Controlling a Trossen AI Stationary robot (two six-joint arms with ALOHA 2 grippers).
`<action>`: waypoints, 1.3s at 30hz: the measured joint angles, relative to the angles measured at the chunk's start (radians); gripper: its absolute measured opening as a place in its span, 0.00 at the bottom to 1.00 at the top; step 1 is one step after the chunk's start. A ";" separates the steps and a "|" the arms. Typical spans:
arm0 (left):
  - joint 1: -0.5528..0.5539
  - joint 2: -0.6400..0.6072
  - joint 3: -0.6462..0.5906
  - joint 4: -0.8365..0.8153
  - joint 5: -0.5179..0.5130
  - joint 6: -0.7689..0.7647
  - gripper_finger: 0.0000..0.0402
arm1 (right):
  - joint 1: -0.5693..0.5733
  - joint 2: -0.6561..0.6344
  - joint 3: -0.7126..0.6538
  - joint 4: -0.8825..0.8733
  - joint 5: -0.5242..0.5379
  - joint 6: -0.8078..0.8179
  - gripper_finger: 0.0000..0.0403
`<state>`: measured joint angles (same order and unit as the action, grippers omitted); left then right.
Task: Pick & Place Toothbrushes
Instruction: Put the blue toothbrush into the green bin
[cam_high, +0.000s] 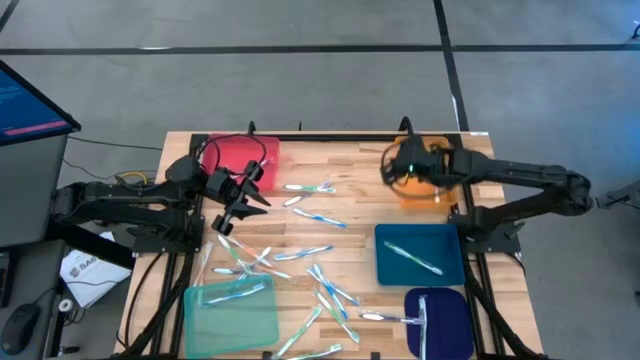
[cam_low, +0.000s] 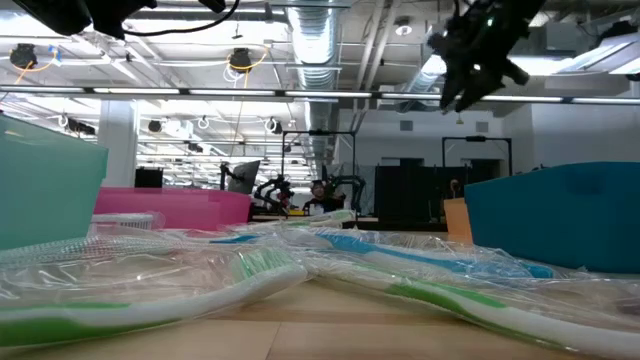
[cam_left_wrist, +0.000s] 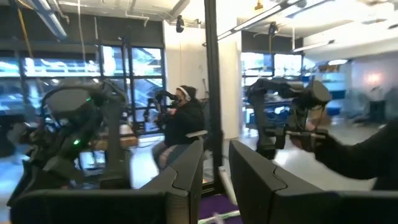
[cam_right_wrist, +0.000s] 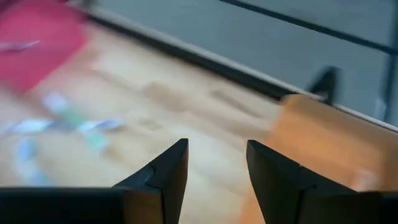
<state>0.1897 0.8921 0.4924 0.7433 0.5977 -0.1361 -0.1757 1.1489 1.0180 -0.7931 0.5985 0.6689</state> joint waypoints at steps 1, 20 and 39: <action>-0.006 0.000 0.000 0.000 0.006 -0.014 0.18 | 0.040 0.005 0.000 0.020 0.000 -0.018 0.39; -0.058 -0.009 0.000 0.089 0.036 -0.007 0.18 | 0.367 0.225 0.000 0.486 0.106 -0.574 0.40; -0.017 -0.031 0.053 0.091 0.508 -0.297 0.18 | 0.467 0.252 -0.001 0.680 -0.104 -0.439 0.41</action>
<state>0.1726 0.8612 0.5457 0.8342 1.1059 -0.4329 0.2913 1.4009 1.0168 -0.1136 0.4945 0.2300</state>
